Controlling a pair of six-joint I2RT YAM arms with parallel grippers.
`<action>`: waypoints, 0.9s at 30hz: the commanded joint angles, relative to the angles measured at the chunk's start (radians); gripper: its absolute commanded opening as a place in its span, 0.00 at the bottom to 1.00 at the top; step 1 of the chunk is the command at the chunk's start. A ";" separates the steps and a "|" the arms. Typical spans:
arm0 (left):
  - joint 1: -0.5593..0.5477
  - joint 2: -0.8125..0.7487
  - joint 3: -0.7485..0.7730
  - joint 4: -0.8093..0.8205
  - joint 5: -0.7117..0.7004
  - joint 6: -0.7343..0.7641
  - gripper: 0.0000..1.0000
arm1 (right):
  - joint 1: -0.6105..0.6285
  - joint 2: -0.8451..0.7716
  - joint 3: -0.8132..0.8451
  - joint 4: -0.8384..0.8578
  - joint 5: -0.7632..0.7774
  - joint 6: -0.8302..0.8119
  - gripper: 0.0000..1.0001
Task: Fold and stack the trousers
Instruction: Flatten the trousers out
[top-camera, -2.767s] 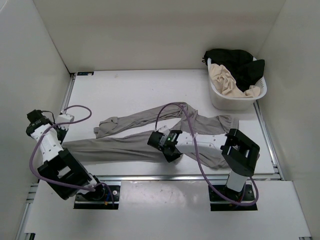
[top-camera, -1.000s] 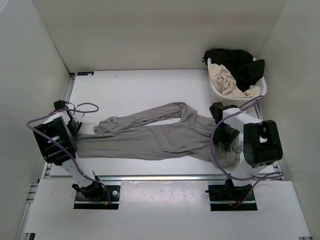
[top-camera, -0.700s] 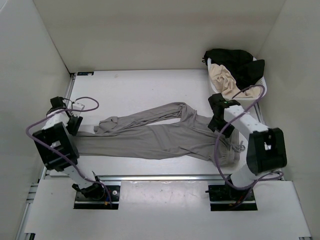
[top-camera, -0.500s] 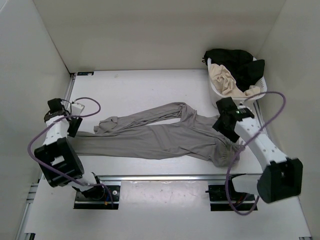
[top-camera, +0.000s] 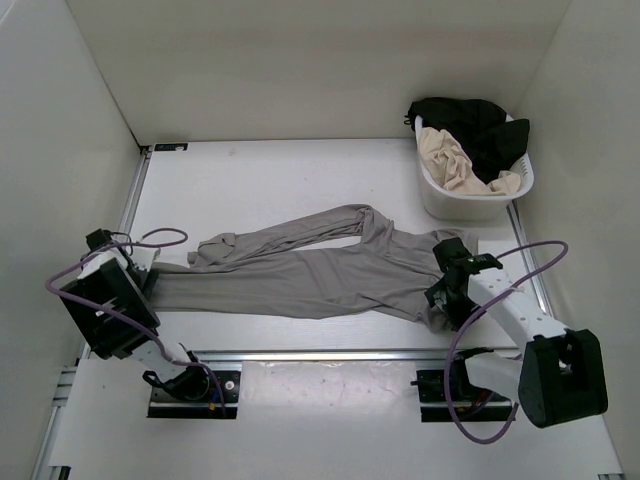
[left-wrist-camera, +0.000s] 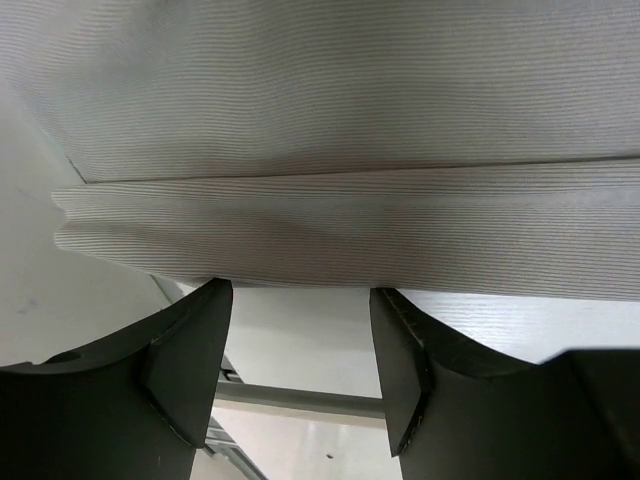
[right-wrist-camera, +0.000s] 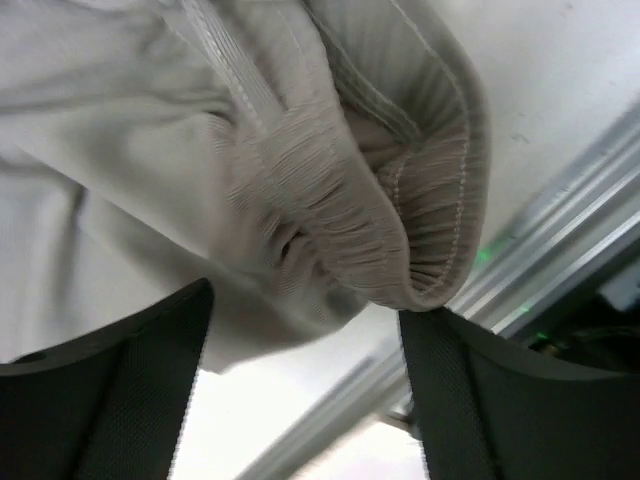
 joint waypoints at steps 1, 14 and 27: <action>0.010 0.003 -0.020 0.055 0.015 0.029 0.69 | -0.029 0.023 -0.012 0.089 0.016 0.059 0.76; 0.104 0.017 -0.065 0.116 0.024 0.110 0.14 | -0.242 -0.232 -0.011 -0.202 0.194 0.084 0.00; 0.165 -0.130 -0.090 -0.017 0.015 0.254 0.16 | -0.348 -0.277 0.020 -0.310 0.237 0.073 0.23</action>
